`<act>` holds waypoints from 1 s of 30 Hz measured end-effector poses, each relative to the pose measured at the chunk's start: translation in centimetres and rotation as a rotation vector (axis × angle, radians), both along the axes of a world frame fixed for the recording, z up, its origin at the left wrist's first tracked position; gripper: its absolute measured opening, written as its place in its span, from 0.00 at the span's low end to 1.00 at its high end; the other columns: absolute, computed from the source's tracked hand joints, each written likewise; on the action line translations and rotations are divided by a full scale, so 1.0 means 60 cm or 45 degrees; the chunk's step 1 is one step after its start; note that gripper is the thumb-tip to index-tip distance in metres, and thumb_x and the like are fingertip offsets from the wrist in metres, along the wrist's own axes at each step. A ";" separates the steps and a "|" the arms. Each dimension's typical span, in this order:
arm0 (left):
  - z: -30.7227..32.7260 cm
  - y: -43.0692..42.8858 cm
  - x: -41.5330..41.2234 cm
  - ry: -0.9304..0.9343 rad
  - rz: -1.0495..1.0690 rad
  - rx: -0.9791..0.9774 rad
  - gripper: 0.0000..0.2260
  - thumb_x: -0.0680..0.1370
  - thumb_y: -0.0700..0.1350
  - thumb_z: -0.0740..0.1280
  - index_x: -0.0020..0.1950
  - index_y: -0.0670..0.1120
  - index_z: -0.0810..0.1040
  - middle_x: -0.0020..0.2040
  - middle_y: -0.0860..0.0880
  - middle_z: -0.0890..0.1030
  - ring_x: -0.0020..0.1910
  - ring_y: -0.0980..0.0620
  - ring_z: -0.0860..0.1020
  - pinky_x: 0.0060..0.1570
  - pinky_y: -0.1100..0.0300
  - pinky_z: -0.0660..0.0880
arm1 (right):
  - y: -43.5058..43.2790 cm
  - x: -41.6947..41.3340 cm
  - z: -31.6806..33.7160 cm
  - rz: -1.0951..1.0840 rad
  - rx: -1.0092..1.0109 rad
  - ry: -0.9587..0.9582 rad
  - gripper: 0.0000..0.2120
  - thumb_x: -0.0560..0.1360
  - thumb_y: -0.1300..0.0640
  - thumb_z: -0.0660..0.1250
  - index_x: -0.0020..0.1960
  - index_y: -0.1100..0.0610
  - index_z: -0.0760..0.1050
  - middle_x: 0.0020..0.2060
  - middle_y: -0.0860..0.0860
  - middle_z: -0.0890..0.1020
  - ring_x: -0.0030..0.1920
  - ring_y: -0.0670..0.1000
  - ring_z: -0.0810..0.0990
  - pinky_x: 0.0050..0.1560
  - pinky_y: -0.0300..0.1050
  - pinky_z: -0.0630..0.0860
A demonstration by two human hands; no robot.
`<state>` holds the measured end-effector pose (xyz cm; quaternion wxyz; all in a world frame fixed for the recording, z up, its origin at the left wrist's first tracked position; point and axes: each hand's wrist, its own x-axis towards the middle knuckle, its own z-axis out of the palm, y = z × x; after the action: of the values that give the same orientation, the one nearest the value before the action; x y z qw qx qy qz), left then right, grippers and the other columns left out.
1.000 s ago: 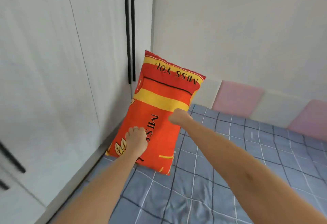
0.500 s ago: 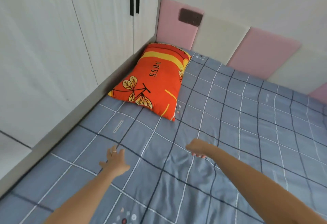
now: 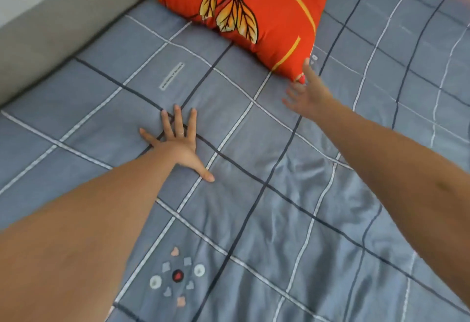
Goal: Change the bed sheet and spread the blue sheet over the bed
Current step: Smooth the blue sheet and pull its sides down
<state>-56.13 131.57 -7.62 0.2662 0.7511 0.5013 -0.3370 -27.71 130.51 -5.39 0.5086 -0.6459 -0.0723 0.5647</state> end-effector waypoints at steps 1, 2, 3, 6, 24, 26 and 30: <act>-0.001 0.001 -0.001 -0.003 0.011 -0.011 0.73 0.49 0.74 0.73 0.65 0.53 0.16 0.64 0.44 0.15 0.67 0.38 0.21 0.57 0.21 0.39 | 0.021 0.004 -0.004 -0.131 0.069 0.055 0.33 0.70 0.34 0.65 0.69 0.48 0.64 0.64 0.49 0.71 0.64 0.48 0.71 0.59 0.47 0.70; -0.008 -0.002 -0.002 -0.013 0.018 -0.015 0.74 0.49 0.74 0.74 0.65 0.53 0.16 0.64 0.45 0.15 0.66 0.38 0.21 0.57 0.21 0.38 | 0.042 0.002 -0.008 -0.223 0.089 0.042 0.35 0.73 0.36 0.62 0.74 0.50 0.58 0.71 0.50 0.66 0.70 0.49 0.66 0.63 0.49 0.67; -0.012 0.002 0.000 -0.020 0.024 -0.022 0.74 0.49 0.73 0.74 0.64 0.53 0.15 0.63 0.45 0.14 0.66 0.38 0.20 0.57 0.21 0.38 | 0.063 0.001 -0.013 -0.317 0.077 0.005 0.34 0.76 0.37 0.60 0.76 0.51 0.56 0.73 0.50 0.64 0.71 0.50 0.66 0.64 0.49 0.66; -0.016 0.005 -0.002 -0.034 0.021 -0.055 0.74 0.48 0.73 0.74 0.62 0.53 0.14 0.61 0.45 0.13 0.64 0.38 0.18 0.56 0.22 0.36 | 0.096 -0.015 -0.027 -0.503 0.038 -0.019 0.24 0.78 0.43 0.61 0.69 0.52 0.65 0.62 0.51 0.75 0.53 0.49 0.78 0.51 0.42 0.73; -0.006 -0.015 -0.003 -0.142 0.091 0.082 0.72 0.50 0.73 0.74 0.64 0.55 0.15 0.65 0.46 0.15 0.67 0.40 0.21 0.60 0.24 0.35 | -0.338 0.075 -0.065 -0.659 -1.006 -1.451 0.25 0.76 0.52 0.54 0.71 0.56 0.64 0.71 0.55 0.66 0.72 0.56 0.61 0.69 0.49 0.55; -0.007 -0.030 0.000 -0.206 0.120 0.187 0.71 0.52 0.71 0.75 0.68 0.56 0.19 0.68 0.46 0.18 0.69 0.42 0.23 0.61 0.26 0.34 | -0.359 0.024 -0.084 -0.253 -1.183 -1.365 0.28 0.78 0.45 0.49 0.76 0.50 0.55 0.77 0.52 0.55 0.76 0.58 0.52 0.73 0.57 0.47; -0.028 -0.114 -0.006 -0.837 0.659 0.403 0.40 0.70 0.49 0.73 0.77 0.54 0.57 0.79 0.47 0.43 0.77 0.50 0.39 0.70 0.35 0.38 | -0.370 -0.240 -0.122 0.856 -0.426 -1.807 0.26 0.80 0.43 0.48 0.77 0.42 0.51 0.77 0.45 0.49 0.77 0.58 0.45 0.69 0.72 0.38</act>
<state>-56.49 124.70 -9.30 0.3687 0.6996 0.6071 0.0782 -42.13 108.30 -12.73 0.0406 -0.8622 -0.4835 0.1456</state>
